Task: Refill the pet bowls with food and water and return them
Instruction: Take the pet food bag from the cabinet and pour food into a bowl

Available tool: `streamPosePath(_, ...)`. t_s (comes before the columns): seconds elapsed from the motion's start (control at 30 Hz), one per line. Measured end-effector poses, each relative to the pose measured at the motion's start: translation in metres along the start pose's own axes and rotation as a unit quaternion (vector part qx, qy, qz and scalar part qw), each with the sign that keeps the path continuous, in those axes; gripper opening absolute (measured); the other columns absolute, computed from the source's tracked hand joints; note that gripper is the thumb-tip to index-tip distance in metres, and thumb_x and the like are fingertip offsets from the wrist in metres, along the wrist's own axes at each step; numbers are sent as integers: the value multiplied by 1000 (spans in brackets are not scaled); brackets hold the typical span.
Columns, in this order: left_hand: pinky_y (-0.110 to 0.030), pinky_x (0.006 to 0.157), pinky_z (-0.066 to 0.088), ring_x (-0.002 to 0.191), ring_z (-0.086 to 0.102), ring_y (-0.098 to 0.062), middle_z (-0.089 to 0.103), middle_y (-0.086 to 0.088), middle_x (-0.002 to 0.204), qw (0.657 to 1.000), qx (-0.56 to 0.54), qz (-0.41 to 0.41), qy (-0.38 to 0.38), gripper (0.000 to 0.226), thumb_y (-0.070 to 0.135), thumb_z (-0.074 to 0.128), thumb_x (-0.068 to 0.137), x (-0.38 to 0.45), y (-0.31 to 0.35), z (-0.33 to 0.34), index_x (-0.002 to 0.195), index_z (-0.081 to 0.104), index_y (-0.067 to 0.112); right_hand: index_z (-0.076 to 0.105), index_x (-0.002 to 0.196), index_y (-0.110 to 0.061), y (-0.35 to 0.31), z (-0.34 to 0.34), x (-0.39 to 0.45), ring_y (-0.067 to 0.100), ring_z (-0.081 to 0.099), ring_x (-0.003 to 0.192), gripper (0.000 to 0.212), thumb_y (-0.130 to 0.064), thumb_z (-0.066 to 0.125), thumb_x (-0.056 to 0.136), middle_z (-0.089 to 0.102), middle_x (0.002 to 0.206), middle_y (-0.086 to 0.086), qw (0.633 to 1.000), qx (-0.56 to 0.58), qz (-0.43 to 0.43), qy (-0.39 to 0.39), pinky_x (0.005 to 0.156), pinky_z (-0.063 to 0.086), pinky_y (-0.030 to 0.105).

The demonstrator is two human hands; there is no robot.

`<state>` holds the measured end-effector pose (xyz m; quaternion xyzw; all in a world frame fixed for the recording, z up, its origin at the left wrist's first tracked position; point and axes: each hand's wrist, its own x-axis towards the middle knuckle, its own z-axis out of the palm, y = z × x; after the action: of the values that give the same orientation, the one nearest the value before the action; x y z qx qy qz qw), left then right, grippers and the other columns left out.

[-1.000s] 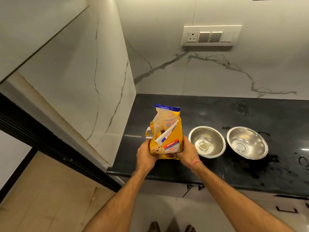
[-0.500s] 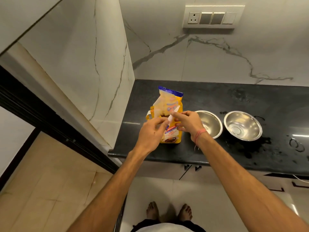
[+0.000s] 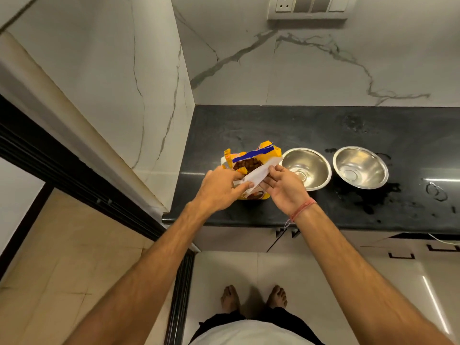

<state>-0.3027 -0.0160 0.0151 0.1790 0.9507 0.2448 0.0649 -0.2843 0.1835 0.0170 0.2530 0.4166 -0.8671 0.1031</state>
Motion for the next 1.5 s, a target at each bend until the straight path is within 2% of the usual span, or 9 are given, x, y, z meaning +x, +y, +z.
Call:
streamPosePath(0.13,-42,84,61,99,60,-12,78,7,107,997,10,19,78,31,49,79,97,-5,0,7,120,85,28,55,132,-14,-2,8,2,24,70,114,42,-11,74,95,67,125,11,942,-226,-187,161,93,63,37)
streamPosePath(0.23,-41,82,56,99,60,-17,79,6,106,990,70,44,113,26,44,81,97,-9,5,10,118,86,29,60,135,-22,-21,21,3,16,56,122,44,-23,75,94,57,133,0,733,-490,-450,144,99,50,24)
streamPosePath(0.4,-43,86,50,109,60,-24,81,5,111,978,156,66,124,26,38,83,96,-13,13,11,120,86,28,61,148,-29,-52,49,38,35,53,135,54,-36,78,96,51,153,10,517,-760,-388,72,94,56,46)
streamPosePath(0.77,-43,76,53,95,62,-23,80,3,100,972,144,73,169,32,37,95,85,-19,-4,18,112,87,23,61,117,-9,-71,33,65,32,79,92,36,-32,80,97,74,118,19,915,-379,-111,84,70,68,48)
streamPosePath(0.9,-44,79,51,97,61,-22,81,3,108,973,124,86,177,44,34,95,84,-20,-1,22,125,82,23,63,115,-6,-51,18,66,33,78,96,30,-32,72,102,74,111,17,977,-188,-49,85,59,63,32)
streamPosePath(1.0,-44,85,49,103,62,-23,81,2,117,975,122,90,160,56,27,95,84,-19,7,22,136,75,24,51,129,-16,-34,16,69,26,76,94,46,-32,79,97,68,118,13,960,-199,-127,148,65,65,34)
streamPosePath(1.17,-45,92,47,106,65,-26,81,1,112,972,143,117,146,54,22,96,80,-19,11,27,130,77,24,69,102,-23,-14,15,48,21,64,100,30,-51,76,95,60,112,-1,739,-519,-349,249,85,60,42)
streamPosePath(1.33,-43,115,44,112,71,-23,80,-1,114,964,138,160,161,41,26,93,85,-13,6,35,122,77,21,66,123,-17,10,21,30,18,61,103,68,-59,89,74,63,117,1,703,-609,-295,218,85,52,36)
streamPosePath(1.5,-46,103,48,115,63,-22,59,-1,133,970,156,173,69,62,47,81,83,-10,-9,22,138,60,26,69,109,-11,19,16,29,34,68,96,26,-8,69,83,74,101,8,732,-595,-263,202,80,53,40)
